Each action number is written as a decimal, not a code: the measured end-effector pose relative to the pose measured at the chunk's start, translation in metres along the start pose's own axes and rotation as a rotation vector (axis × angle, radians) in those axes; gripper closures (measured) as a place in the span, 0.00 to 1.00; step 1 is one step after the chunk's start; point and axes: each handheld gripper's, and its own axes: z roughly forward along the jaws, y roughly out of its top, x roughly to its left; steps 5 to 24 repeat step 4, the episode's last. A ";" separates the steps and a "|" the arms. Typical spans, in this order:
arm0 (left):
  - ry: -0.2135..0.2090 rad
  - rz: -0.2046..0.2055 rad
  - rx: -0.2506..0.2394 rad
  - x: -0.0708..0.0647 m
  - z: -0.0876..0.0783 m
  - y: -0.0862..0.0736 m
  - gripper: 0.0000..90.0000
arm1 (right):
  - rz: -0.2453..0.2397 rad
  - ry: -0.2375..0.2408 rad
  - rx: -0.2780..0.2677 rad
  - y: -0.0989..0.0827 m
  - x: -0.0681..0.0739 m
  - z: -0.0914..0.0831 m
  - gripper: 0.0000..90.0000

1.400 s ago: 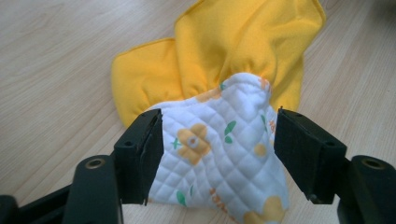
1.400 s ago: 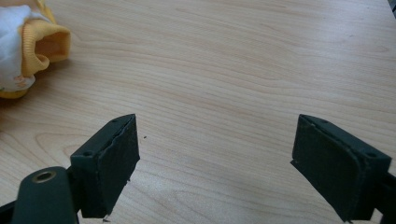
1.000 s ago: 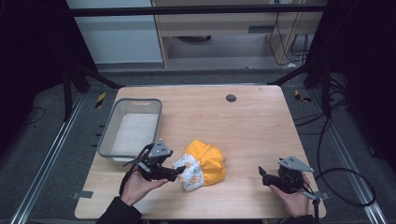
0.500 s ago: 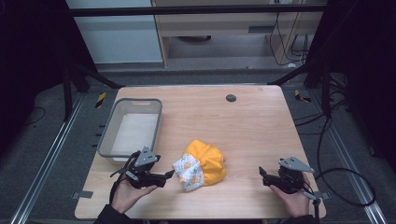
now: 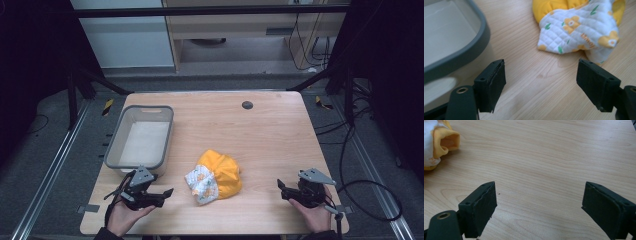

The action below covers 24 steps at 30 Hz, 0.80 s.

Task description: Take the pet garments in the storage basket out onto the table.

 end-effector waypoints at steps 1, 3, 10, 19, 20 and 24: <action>0.009 -0.016 0.005 0.004 -0.003 -0.006 0.26 | -0.001 0.000 0.002 0.000 0.000 0.000 0.13; 0.023 -0.035 0.006 0.009 -0.005 -0.012 0.26 | -0.002 0.001 0.003 0.000 0.000 0.000 0.13; 0.023 -0.035 0.006 0.009 -0.005 -0.012 0.26 | -0.002 0.001 0.003 0.000 0.000 0.000 0.13; 0.023 -0.035 0.006 0.009 -0.005 -0.012 0.26 | -0.002 0.001 0.003 0.000 0.000 0.000 0.13; 0.023 -0.035 0.006 0.009 -0.005 -0.012 0.26 | -0.002 0.001 0.003 0.000 0.000 0.000 0.13; 0.023 -0.035 0.006 0.009 -0.005 -0.012 0.26 | -0.002 0.001 0.003 0.000 0.000 0.000 0.13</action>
